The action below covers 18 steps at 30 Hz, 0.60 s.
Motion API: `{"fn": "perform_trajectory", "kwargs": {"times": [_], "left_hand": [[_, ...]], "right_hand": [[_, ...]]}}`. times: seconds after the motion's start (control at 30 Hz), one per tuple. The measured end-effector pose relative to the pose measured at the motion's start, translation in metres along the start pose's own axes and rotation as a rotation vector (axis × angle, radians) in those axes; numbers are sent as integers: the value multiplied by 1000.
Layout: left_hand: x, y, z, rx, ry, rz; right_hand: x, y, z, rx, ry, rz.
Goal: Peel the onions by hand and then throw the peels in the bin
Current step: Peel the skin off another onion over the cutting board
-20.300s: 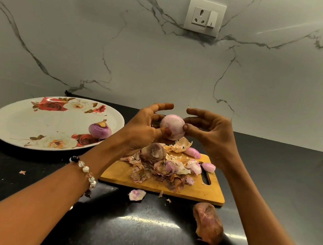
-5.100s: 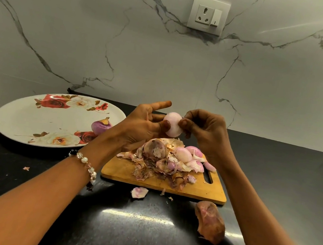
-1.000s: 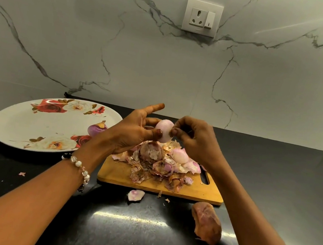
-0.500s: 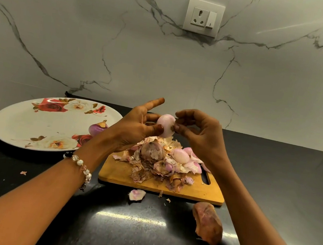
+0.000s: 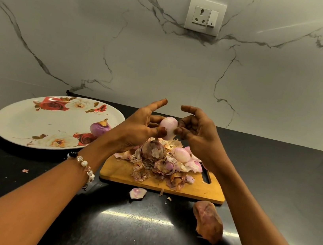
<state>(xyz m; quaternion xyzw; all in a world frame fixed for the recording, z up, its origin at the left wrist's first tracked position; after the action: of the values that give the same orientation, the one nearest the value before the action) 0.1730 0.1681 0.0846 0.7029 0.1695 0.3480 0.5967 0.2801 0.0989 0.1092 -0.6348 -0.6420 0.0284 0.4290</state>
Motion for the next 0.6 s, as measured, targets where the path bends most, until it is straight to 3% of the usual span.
{"fn": "perform_trajectory", "kwargs": {"times": [0.23, 0.6], "left_hand": [[0, -1, 0, -31, 45, -7], [-1, -3, -5, -68, 85, -19]], "right_hand": [[-2, -1, -15, 84, 16, -21], [-8, -28, -13, -264, 249, -287]]}}
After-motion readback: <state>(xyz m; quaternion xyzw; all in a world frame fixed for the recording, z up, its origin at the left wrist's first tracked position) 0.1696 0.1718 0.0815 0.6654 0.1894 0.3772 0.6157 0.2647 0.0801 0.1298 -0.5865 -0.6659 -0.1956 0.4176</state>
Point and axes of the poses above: each hand's wrist, its own x-axis towards the middle knuckle, its own z-axis out of the palm, y = z × x, the point moved 10 cm from there along x, towards the middle knuckle, and after that the axes turned 15 degrees about -x, right-handed, at the moved point
